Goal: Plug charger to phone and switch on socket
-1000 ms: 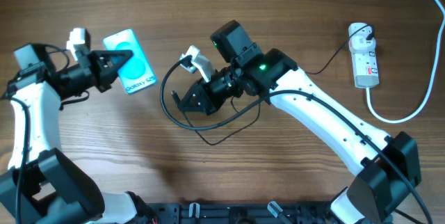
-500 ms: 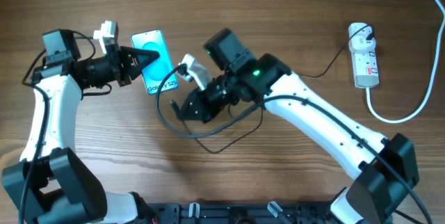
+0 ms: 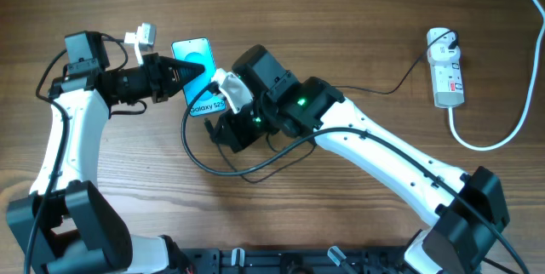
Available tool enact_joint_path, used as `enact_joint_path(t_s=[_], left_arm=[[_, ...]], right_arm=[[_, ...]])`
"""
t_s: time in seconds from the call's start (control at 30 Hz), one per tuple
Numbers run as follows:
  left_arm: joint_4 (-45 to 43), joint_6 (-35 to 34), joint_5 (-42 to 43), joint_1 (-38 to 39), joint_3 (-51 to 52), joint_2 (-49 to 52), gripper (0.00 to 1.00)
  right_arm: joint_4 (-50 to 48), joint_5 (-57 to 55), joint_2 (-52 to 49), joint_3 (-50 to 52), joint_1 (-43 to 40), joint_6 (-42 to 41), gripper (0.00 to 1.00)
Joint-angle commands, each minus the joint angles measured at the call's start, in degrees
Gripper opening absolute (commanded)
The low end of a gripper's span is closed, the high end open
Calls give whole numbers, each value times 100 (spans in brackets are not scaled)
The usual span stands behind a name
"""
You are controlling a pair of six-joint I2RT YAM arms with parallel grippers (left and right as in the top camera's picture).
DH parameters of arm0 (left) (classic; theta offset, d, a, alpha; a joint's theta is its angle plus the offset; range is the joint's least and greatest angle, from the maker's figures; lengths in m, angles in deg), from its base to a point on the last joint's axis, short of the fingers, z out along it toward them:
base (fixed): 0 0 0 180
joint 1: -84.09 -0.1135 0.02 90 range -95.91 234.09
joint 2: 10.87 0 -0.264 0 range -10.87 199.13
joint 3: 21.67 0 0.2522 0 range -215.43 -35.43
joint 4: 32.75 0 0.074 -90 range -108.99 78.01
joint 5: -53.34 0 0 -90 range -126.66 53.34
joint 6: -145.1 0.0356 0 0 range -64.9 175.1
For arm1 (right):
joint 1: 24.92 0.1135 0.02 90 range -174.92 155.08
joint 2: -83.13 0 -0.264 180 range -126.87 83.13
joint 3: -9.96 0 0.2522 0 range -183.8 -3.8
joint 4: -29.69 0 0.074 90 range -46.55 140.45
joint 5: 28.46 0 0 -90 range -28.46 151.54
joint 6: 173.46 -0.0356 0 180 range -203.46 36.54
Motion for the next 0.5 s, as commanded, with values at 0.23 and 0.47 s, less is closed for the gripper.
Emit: enact_joint_path(t_s=[0.23, 0.47], left_arm=[[-13, -55, 125, 15, 15, -107, 4], [-9, -195, 142, 15, 15, -107, 4]], right_arm=[[-83, -334, -50, -2, 2, -374, 4], [-109, -339, -50, -2, 2, -378, 4]])
